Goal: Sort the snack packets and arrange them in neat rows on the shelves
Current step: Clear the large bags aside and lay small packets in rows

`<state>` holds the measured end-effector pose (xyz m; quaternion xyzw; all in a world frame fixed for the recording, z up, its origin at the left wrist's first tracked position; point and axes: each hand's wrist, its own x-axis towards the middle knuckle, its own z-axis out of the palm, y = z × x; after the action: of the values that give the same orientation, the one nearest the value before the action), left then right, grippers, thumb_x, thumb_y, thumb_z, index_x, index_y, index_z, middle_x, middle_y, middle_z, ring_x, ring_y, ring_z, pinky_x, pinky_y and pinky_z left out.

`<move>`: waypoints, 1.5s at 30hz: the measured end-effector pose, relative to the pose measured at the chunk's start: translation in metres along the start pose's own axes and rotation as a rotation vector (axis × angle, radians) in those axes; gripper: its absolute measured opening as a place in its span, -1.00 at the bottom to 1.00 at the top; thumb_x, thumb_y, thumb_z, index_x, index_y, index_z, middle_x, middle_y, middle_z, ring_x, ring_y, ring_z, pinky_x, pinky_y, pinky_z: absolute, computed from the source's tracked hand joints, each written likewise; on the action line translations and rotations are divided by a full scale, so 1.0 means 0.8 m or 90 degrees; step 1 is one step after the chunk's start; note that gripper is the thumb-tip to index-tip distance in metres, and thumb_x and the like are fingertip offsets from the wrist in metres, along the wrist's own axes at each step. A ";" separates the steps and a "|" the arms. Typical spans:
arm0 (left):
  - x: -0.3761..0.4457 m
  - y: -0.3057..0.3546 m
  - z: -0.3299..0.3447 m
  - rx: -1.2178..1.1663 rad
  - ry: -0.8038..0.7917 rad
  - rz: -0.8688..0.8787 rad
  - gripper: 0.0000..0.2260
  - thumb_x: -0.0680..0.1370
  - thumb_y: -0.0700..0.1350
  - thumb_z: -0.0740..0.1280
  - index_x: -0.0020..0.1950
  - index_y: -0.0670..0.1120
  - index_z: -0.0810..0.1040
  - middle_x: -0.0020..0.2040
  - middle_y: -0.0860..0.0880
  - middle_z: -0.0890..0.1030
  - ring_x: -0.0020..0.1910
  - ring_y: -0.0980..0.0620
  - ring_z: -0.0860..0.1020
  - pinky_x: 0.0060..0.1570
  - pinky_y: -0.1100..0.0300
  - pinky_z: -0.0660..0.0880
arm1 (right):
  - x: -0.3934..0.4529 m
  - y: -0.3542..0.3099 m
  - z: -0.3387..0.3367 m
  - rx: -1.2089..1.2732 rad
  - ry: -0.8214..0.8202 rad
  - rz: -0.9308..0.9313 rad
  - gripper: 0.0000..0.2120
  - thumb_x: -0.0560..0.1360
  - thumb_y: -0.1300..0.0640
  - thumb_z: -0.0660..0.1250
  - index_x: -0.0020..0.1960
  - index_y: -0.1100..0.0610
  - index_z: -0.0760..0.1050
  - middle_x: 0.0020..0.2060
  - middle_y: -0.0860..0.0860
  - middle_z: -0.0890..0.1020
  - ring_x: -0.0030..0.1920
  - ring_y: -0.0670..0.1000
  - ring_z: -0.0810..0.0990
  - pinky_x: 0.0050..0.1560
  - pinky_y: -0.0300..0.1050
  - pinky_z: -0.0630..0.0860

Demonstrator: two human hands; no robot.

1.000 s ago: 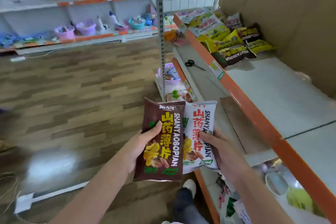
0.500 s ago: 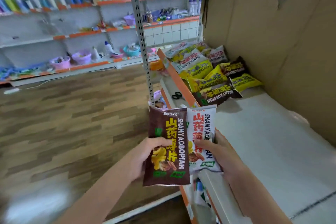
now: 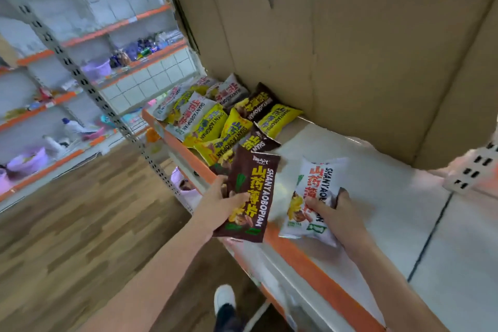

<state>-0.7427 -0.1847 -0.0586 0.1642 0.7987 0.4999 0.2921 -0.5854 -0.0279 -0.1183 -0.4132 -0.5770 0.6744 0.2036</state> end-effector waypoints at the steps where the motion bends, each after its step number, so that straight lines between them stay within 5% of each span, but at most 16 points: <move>1: 0.017 0.001 0.004 0.063 -0.009 0.034 -0.66 0.35 -0.11 0.50 0.02 -0.04 0.44 0.02 -0.27 0.60 -0.06 -0.19 0.61 0.05 -0.15 0.52 | 0.000 0.001 0.001 0.002 0.001 0.004 -0.71 0.44 0.20 0.42 0.03 0.21 0.34 -0.14 -0.03 0.60 -0.28 -0.14 0.60 -0.41 -0.33 0.49; 5: 0.082 0.009 0.018 0.273 -0.060 0.139 -0.72 0.43 -0.14 0.45 -0.03 0.05 0.37 -0.04 -0.10 0.58 -0.11 -0.07 0.55 -0.04 -0.02 0.51 | 0.001 0.011 0.007 -0.041 0.046 0.008 -0.66 0.40 0.09 0.47 0.04 0.13 0.38 -0.05 -0.03 0.65 -0.16 -0.06 0.66 -0.16 -0.09 0.60; 8: 0.116 0.021 0.026 0.418 -0.086 0.233 -0.70 0.48 -0.13 0.41 0.08 -0.09 0.34 -0.06 -0.02 0.49 -0.08 -0.01 0.47 -0.23 0.19 0.28 | 0.005 0.007 0.010 -0.067 0.072 0.004 -0.69 0.39 0.07 0.48 -0.03 0.06 0.37 -0.06 -0.06 0.63 -0.12 -0.06 0.65 -0.10 -0.09 0.59; 12: 0.148 0.028 0.025 0.497 -0.094 0.336 -0.68 0.48 -0.13 0.40 0.10 -0.16 0.33 -0.23 -0.01 0.42 -0.17 -0.07 0.44 -0.28 0.15 0.20 | 0.026 -0.003 0.019 -0.114 0.105 -0.002 -0.65 0.42 0.05 0.45 0.06 0.11 0.35 -0.03 -0.03 0.60 -0.14 -0.09 0.62 -0.17 -0.18 0.56; 17: 0.180 0.023 -0.001 0.544 -0.149 0.425 -0.67 0.48 -0.07 0.38 0.11 -0.12 0.31 -0.35 0.06 0.35 -0.15 -0.15 0.52 -0.31 0.11 0.12 | 0.082 -0.028 0.040 -0.220 0.189 -0.001 -0.58 0.40 -0.04 0.45 0.06 0.17 0.36 0.00 0.08 0.62 -0.03 0.11 0.62 0.03 0.12 0.55; 20: 0.193 0.023 -0.016 0.547 -0.149 0.446 -0.67 0.50 -0.04 0.35 0.14 -0.09 0.30 -0.23 0.04 0.43 -0.10 -0.09 0.53 -0.31 0.14 0.17 | 0.126 -0.054 0.054 -0.353 0.197 -0.045 -0.57 0.42 -0.09 0.40 0.05 0.21 0.35 0.03 0.15 0.61 0.04 0.18 0.58 0.03 0.12 0.51; 26: 0.212 0.010 -0.029 0.469 -0.163 0.458 -0.67 0.51 -0.03 0.32 0.18 -0.04 0.27 -0.06 0.01 0.59 -0.04 -0.07 0.58 -0.18 0.04 0.47 | 0.184 -0.095 0.088 -0.668 0.214 -0.031 -0.34 0.43 -0.28 0.29 0.36 0.11 0.30 0.26 0.10 0.51 0.24 0.14 0.48 0.09 -0.03 0.44; 29: 0.216 0.003 -0.036 0.407 -0.191 0.486 -0.69 0.52 -0.06 0.29 0.22 -0.01 0.30 0.15 0.06 0.50 0.10 -0.01 0.52 -0.06 0.04 0.46 | 0.189 -0.095 0.098 -0.647 0.249 0.001 -0.34 0.45 -0.27 0.26 0.37 0.13 0.28 0.28 0.12 0.48 0.25 0.15 0.46 0.09 -0.03 0.42; 35: 0.229 0.003 -0.056 0.376 -0.277 0.666 -0.74 0.42 -0.16 0.41 0.08 -0.07 0.48 0.10 -0.01 0.46 0.02 0.00 0.49 -0.07 0.36 0.32 | 0.144 -0.072 0.099 -0.449 0.360 0.035 -0.47 0.52 -0.05 0.28 0.38 0.21 0.28 0.30 0.18 0.45 0.26 0.19 0.45 0.20 0.00 0.42; 39: 0.224 0.018 -0.050 0.448 -0.312 0.850 -0.78 0.38 -0.11 0.39 0.01 -0.05 0.51 0.05 -0.04 0.52 0.03 -0.04 0.47 0.00 0.16 0.43 | 0.085 -0.064 0.100 -0.464 0.408 0.032 -0.49 0.52 -0.01 0.30 0.35 0.24 0.29 0.26 0.17 0.44 0.20 0.16 0.48 0.18 0.01 0.43; 45: 0.189 0.034 -0.011 0.561 -0.506 0.888 -0.72 0.42 0.04 0.21 0.02 -0.05 0.56 -0.03 -0.01 0.56 -0.03 -0.08 0.55 -0.06 0.04 0.50 | -0.014 -0.043 0.107 -0.583 0.384 0.030 -0.56 0.57 0.04 0.21 0.41 0.13 0.27 0.29 0.06 0.36 0.22 0.05 0.47 0.19 -0.19 0.36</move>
<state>-0.8661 -0.0950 -0.0770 0.8658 0.4777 0.1199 0.0880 -0.6536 -0.0796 -0.0826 -0.6473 -0.7183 0.2106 0.1440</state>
